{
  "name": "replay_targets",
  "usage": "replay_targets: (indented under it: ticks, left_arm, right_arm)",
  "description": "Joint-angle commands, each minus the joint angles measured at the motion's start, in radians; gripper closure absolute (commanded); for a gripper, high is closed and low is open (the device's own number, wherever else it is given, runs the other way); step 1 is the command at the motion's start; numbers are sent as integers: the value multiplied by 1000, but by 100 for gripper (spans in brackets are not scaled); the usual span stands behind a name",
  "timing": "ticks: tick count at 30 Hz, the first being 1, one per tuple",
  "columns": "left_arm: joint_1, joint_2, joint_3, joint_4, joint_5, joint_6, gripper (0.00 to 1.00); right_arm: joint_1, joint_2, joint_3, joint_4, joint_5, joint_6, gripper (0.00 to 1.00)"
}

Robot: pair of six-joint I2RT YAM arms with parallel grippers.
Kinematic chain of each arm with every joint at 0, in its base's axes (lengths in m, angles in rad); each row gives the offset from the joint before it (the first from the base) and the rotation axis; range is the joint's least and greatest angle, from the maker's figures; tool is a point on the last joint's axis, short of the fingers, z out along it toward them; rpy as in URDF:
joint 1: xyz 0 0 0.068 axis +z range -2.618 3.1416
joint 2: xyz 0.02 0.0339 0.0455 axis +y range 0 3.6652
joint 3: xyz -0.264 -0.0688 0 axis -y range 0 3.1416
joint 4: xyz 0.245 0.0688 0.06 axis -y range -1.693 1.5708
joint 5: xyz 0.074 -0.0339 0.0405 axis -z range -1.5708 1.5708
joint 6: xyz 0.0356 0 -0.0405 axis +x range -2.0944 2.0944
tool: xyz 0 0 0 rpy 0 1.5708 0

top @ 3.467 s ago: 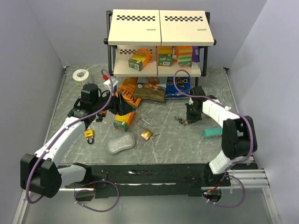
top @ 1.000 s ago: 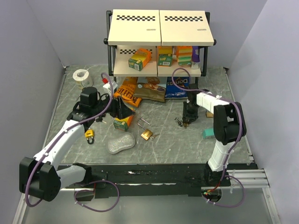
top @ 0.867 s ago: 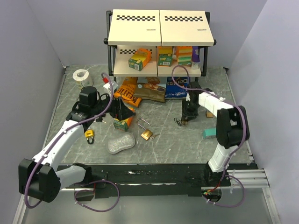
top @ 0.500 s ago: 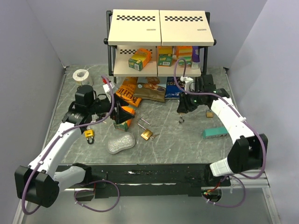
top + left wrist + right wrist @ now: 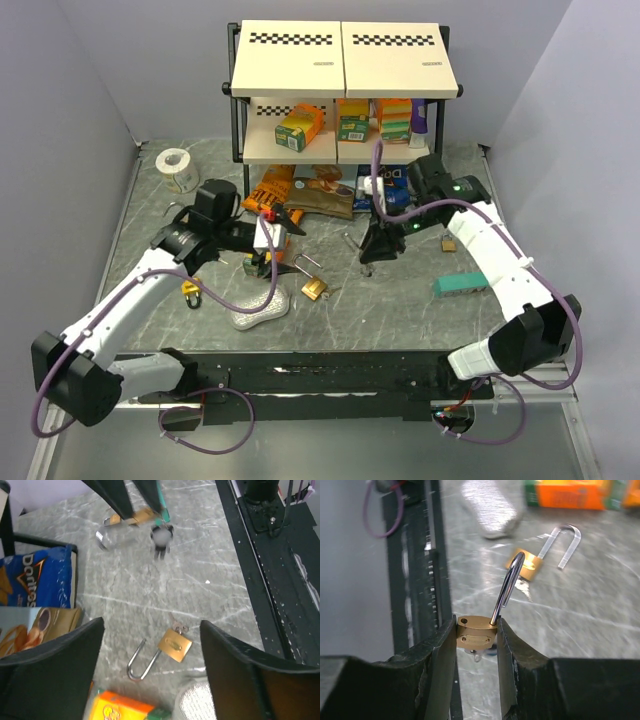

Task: Lock with the key
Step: Pick up the lock from the center of the board, then lock the lock.

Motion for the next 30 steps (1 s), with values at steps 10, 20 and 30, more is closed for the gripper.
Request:
replay_targets:
  ticks: [10, 20, 30]
  left_arm:
    - [-128, 64, 35, 256, 11, -291, 38]
    - [-175, 68, 25, 184, 28, -229, 50]
    - [-194, 62, -1, 164, 2, -199, 53]
  right_arm:
    - [223, -66, 7, -3, 10, -48, 100]
    - [283, -59, 25, 2, 19, -16, 100]
    - [315, -39, 57, -12, 24, -8, 100]
